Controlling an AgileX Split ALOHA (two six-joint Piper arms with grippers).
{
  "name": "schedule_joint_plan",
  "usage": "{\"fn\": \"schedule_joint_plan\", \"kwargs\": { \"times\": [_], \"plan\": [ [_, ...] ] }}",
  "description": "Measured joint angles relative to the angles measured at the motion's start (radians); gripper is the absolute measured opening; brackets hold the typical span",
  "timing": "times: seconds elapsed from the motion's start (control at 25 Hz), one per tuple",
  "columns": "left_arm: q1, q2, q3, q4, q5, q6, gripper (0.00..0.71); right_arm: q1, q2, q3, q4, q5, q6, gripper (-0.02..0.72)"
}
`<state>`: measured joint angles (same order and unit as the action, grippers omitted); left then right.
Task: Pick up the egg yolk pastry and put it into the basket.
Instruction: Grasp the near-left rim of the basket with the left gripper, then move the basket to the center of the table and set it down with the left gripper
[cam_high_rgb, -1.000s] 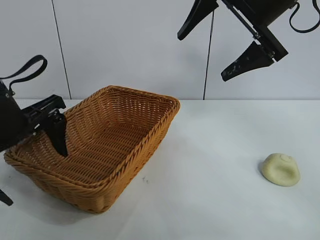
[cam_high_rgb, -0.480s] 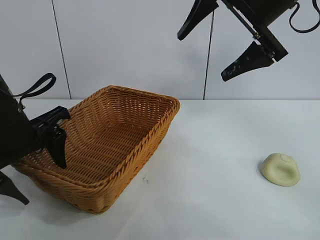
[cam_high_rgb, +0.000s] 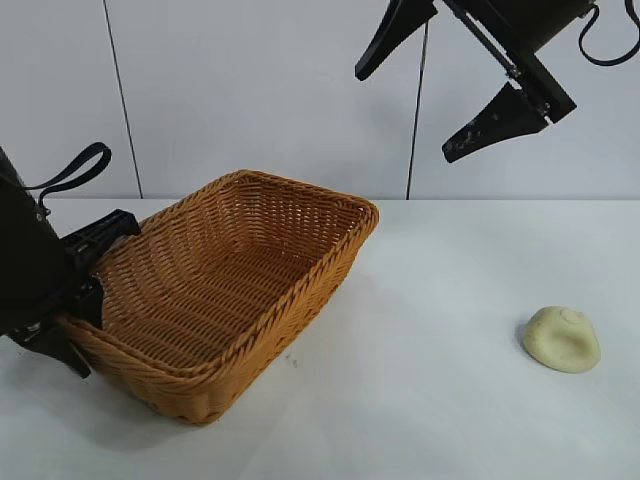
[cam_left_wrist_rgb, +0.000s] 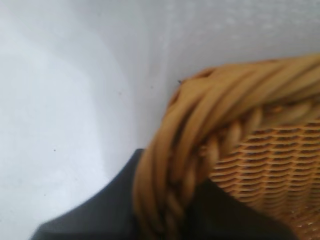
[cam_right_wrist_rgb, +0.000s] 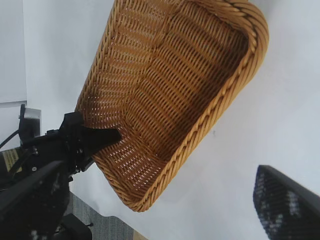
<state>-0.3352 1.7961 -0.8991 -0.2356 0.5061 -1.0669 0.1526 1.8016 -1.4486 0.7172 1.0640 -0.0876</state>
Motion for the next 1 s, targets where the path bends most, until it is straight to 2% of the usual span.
{"fn": "schedule_joint_plan", "kwargs": {
  "times": [0.2,0.32,0.56,1.0],
  "plan": [
    [0.070,0.001,-0.115,-0.057,0.109,0.230,0.120,0.000,0.000,0.000,0.000,0.000,0.000,0.694],
    [0.088,0.004,-0.164,-0.086,0.152,0.356,0.121,0.000,0.000,0.000,0.000,0.000,0.000,0.694],
    [0.090,0.081,-0.270,-0.125,0.282,0.581,0.120,0.000,0.000,0.000,0.000,0.001,0.000,0.694],
    [0.090,0.280,-0.548,-0.168,0.515,0.991,0.120,0.000,0.000,0.000,-0.001,0.003,0.000,0.694]
  ]
}}
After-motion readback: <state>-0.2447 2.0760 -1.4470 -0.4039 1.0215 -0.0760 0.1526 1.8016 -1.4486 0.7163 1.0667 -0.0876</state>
